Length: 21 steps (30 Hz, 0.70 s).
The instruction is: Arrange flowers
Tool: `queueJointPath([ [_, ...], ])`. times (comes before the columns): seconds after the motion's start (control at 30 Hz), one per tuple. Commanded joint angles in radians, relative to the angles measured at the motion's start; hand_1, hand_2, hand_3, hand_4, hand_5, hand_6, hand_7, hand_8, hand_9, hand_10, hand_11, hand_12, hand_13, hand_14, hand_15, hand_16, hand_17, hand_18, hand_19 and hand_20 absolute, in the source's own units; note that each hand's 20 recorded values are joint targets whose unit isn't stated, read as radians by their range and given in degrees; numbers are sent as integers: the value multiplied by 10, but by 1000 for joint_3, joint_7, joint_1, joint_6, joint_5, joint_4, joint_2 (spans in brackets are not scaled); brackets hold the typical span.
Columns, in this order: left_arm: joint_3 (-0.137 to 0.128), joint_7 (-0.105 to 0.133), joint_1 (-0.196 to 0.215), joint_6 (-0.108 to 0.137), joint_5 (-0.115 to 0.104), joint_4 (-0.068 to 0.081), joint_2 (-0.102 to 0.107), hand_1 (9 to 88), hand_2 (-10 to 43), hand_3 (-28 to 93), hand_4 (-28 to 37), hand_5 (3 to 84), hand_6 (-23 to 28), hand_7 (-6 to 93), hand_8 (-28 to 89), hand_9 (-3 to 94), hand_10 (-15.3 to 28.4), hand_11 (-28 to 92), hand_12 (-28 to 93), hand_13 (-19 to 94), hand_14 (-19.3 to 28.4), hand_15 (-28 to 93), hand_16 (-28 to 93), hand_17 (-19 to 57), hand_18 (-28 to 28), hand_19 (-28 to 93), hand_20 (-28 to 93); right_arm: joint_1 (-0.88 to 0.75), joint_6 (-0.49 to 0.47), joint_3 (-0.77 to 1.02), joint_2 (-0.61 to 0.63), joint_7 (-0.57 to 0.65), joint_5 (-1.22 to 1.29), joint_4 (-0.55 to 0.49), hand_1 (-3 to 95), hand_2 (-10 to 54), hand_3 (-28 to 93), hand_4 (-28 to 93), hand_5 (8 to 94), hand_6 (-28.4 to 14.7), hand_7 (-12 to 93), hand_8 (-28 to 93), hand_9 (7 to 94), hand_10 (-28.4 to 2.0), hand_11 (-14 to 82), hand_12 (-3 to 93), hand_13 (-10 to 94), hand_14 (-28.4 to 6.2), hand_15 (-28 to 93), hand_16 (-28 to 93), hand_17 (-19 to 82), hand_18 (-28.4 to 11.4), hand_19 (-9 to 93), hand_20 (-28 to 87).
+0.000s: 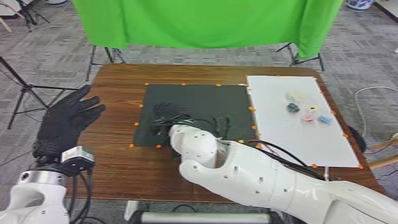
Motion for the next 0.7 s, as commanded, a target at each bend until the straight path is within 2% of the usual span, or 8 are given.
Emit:
queueJointPath([
  [0.03,3,-14,10,-17,8,5,-14,255,44,811,-178,383,101,134,-96,364,201,271,94,268,269,495,-97,-85,241,598,-54,-26,-56,40,-21,-7,-11,-25,286,-95,866,-283,528,-78,261,-169,536,-185,547,165,590,-115,856,119,254,-239,932,414],
  [0.1,3,-22,3,-18,12,6,-19,255,43,812,-178,383,100,135,-96,364,202,271,95,268,269,496,-96,-85,241,598,-54,-28,-64,48,-19,-7,-7,-31,279,-95,866,-283,523,-85,257,-167,526,-190,548,164,583,-117,861,116,249,-240,932,413],
  [0.13,6,-17,5,-16,10,8,-17,256,43,812,-178,383,100,135,-96,364,202,271,94,268,269,495,-97,-86,241,598,-53,-27,-61,47,-18,-9,-13,-32,274,-95,866,-283,521,-91,253,-165,521,-192,549,164,578,-119,863,114,248,-240,932,413],
  [0.27,2,6,34,5,2,-2,-15,256,43,812,-178,383,100,135,-97,364,201,270,95,267,269,495,-97,-86,242,598,-53,-13,-42,42,-14,-17,-20,-36,262,-95,856,-283,515,-95,249,-160,509,-200,550,161,568,-125,870,106,241,-242,932,412],
  [0.47,-29,39,118,47,-10,-39,-20,257,44,812,-179,383,101,135,-97,363,202,271,95,267,269,495,-97,-85,241,597,-52,31,11,42,21,-50,-28,-64,250,-95,861,-283,507,-103,240,-156,500,-205,549,158,559,-131,874,99,238,-241,932,409],
  [0.57,-36,48,146,59,-14,-52,-26,256,45,813,-180,383,101,134,-97,364,203,270,94,268,269,495,-97,-85,241,597,-53,71,68,39,71,-58,-17,-100,245,-95,863,-283,505,-104,238,-155,495,-209,544,155,555,-133,875,95,236,-242,932,409],
  [0.63,-40,58,166,67,-18,-61,-29,256,46,813,-181,384,101,134,-96,364,202,270,95,268,269,495,-97,-86,241,597,-52,47,43,104,90,-87,-55,-129,240,-95,864,-283,502,-108,233,-154,485,-214,530,149,549,-135,875,93,236,-243,932,408],
  [0.7,-41,70,177,75,-20,-66,-28,256,46,814,-182,383,101,134,-96,364,202,270,95,267,269,494,-97,-86,241,597,-52,71,84,103,141,-75,-35,-161,234,-95,868,-283,498,-108,231,-152,482,-215,497,137,543,-141,875,91,236,-243,932,409],
])
